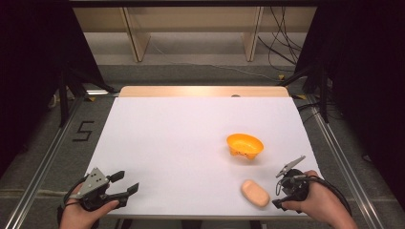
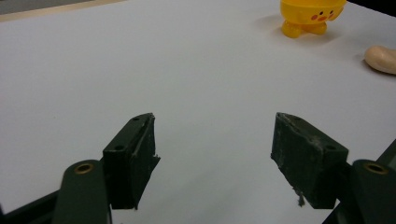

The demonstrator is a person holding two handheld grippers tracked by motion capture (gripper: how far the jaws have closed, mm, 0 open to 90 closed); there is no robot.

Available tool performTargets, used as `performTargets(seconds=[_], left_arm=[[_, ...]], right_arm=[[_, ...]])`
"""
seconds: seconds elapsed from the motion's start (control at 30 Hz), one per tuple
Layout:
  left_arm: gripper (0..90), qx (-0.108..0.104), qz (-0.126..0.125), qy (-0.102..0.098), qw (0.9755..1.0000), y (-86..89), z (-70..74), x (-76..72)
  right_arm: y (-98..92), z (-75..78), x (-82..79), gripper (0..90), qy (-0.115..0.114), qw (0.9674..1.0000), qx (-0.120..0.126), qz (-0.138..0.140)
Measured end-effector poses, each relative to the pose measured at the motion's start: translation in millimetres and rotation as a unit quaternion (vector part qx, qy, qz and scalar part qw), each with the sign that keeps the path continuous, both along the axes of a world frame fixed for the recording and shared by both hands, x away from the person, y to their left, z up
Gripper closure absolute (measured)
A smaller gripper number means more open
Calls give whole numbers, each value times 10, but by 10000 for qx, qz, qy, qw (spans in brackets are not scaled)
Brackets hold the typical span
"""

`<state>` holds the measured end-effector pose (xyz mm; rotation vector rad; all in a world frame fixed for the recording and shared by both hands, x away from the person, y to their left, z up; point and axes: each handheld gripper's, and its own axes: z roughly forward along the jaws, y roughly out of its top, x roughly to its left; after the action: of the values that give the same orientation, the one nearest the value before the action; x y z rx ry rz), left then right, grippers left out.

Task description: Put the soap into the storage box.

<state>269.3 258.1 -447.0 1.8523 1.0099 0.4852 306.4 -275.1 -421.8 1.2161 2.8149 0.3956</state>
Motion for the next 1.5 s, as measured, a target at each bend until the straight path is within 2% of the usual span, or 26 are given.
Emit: performTargets(seconds=[0.03,0.07,0.1,0.17,0.43,0.47,0.57,0.6,0.73,0.9,0.93,1.0,1.03,1.07,1.1,1.27,1.37,1.4,1.43,1.47,1.5], left_arm=[[302,0,0,0,10000,0,0,0],[302,-44,-41,-14,10000,-6,-3,3],[302,11,-27,1,10000,-5,-2,-4],[302,-70,-36,19,10000,-8,-15,-3],[301,-56,-40,-2,10000,-11,-3,-12],[302,-22,-77,-21,10000,-9,-2,-10],[301,-71,-24,18,10000,-11,-5,-15],[301,-22,-45,-19,10000,-1,-2,-11],[301,-39,-43,-3,10000,-9,-4,-11],[302,-41,-38,8,10000,-9,-6,-13],[301,-23,-53,-14,10000,-4,-4,-10],[301,-31,-35,4,10000,-4,-7,-12],[301,-31,-35,4,10000,-4,-7,-12],[301,-48,-18,21,10000,-6,-9,-14],[301,-17,-41,-10,10000,-2,-6,-14],[301,-37,-57,-9,10000,1,-7,-17],[301,-30,-69,-15,10000,5,-6,-19],[301,-51,-49,-4,10000,4,-7,-22],[301,-51,-49,-4,10000,4,-7,-22],[301,-86,-6,22,10000,4,-11,-24],[301,-86,-6,22,10000,4,-11,-24]], right_arm=[[0,0,0,392,0,10000,0,0],[45,7,4,383,83,9999,-10,119],[61,5,19,379,72,9997,-83,210],[114,24,29,377,112,9995,-72,281],[286,48,94,362,237,9988,-186,384],[325,48,112,357,296,9983,-179,478],[360,46,129,354,317,9979,-247,511],[397,44,151,354,373,9975,-250,540],[453,24,199,352,438,9964,-325,644],[511,-22,261,348,515,9957,-450,618],[528,-65,303,345,520,9951,-434,719],[591,-79,303,341,615,9956,-458,539],[591,-79,303,341,615,9956,-458,539],[593,-87,330,340,610,9948,-461,677],[617,-100,335,338,630,9950,-476,610],[685,-164,397,327,724,9932,-477,777],[722,-200,433,319,766,9924,-596,755],[707,-216,458,318,653,9911,-684,941],[707,-216,458,318,653,9911,-684,941],[748,-211,455,317,785,9919,-632,773],[748,-211,455,317,785,9919,-632,773]])
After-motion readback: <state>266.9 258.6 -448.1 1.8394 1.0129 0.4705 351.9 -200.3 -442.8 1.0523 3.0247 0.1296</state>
